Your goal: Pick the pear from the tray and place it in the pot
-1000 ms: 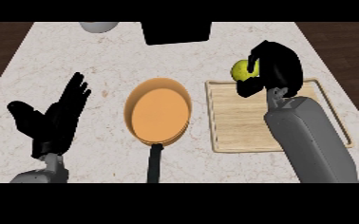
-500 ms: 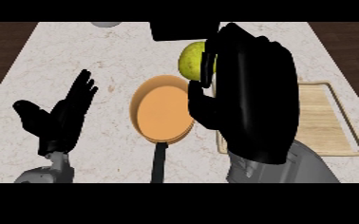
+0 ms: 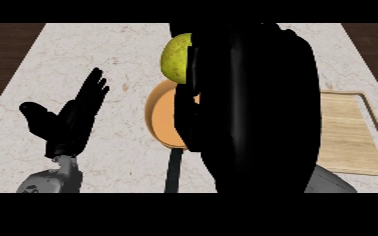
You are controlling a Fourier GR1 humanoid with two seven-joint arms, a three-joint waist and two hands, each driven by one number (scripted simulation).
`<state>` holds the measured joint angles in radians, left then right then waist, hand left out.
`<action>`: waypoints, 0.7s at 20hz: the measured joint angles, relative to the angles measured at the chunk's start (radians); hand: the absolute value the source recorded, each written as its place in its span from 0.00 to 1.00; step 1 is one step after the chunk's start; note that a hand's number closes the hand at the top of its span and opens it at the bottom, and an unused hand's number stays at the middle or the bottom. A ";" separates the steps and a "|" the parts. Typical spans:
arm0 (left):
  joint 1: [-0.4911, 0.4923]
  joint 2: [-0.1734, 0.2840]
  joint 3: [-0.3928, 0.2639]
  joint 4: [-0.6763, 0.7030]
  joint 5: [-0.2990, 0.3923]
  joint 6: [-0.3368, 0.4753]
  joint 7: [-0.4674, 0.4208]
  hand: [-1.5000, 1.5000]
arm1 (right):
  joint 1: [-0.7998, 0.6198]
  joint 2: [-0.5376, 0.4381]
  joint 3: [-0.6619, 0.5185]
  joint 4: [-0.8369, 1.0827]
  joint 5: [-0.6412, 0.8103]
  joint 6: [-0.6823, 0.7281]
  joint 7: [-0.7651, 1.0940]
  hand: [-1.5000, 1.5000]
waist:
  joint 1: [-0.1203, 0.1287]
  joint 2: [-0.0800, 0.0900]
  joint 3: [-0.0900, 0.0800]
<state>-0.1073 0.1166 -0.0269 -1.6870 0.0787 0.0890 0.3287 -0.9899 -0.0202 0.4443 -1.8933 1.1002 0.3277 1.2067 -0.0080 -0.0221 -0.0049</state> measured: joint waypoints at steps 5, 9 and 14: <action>-0.019 -0.006 -0.004 0.006 0.000 -0.002 -0.002 0.50 | -0.062 0.004 -0.056 0.113 -0.019 0.001 0.011 1.00 | 0.018 0.010 0.001; -0.034 -0.013 -0.014 0.017 -0.011 0.003 0.001 0.50 | -0.079 0.005 -0.057 0.197 -0.047 -0.020 0.020 1.00 | 0.026 0.015 0.002; -0.034 -0.006 -0.008 0.014 -0.002 -0.010 0.005 0.50 | -0.059 0.006 -0.056 0.292 -0.109 -0.052 0.009 1.00 | 0.034 0.020 0.003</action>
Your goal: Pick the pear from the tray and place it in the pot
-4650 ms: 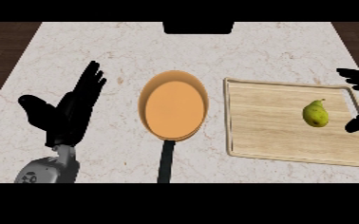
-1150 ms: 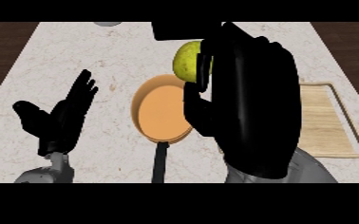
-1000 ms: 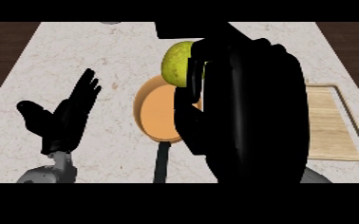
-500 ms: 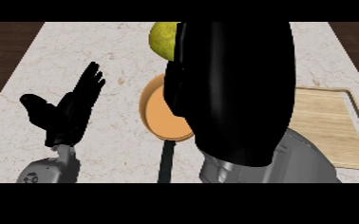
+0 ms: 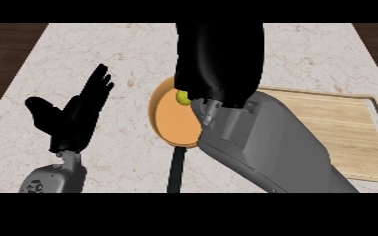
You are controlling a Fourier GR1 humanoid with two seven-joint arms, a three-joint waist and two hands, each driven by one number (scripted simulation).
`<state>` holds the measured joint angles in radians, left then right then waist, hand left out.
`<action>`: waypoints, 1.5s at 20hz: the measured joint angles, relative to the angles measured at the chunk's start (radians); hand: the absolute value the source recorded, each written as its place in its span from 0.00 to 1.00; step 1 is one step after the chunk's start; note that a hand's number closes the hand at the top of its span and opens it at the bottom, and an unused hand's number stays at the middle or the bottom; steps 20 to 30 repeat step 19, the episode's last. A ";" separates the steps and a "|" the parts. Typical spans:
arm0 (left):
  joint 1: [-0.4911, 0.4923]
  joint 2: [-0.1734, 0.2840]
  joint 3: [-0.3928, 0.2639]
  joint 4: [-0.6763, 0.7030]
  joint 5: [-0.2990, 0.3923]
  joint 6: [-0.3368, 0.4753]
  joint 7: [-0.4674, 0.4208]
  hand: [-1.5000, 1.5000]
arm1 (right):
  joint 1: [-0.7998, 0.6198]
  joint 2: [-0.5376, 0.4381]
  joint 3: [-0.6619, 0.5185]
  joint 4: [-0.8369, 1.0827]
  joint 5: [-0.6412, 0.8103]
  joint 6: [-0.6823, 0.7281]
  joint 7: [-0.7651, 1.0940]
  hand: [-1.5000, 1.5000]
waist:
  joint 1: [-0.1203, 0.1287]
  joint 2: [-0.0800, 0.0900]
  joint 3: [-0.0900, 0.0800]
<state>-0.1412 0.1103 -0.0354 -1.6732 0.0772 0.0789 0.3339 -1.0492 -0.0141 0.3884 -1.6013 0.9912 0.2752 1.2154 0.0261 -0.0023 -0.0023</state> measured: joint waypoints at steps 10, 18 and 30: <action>-0.033 -0.003 0.003 0.013 0.005 -0.003 0.011 0.50 | 0.104 0.002 -0.068 0.057 -0.144 -0.211 0.012 0.00 | 0.013 0.004 0.002; -0.005 -0.006 0.002 0.002 -0.004 0.003 -0.001 0.50 | 0.116 0.005 -0.127 -0.009 0.011 -0.445 -0.056 0.00 | -0.002 0.000 0.002; -0.001 -0.006 0.004 0.003 -0.002 0.003 0.001 0.50 | 0.123 0.006 -0.134 -0.026 0.038 -0.465 -0.059 0.00 | -0.006 -0.001 0.002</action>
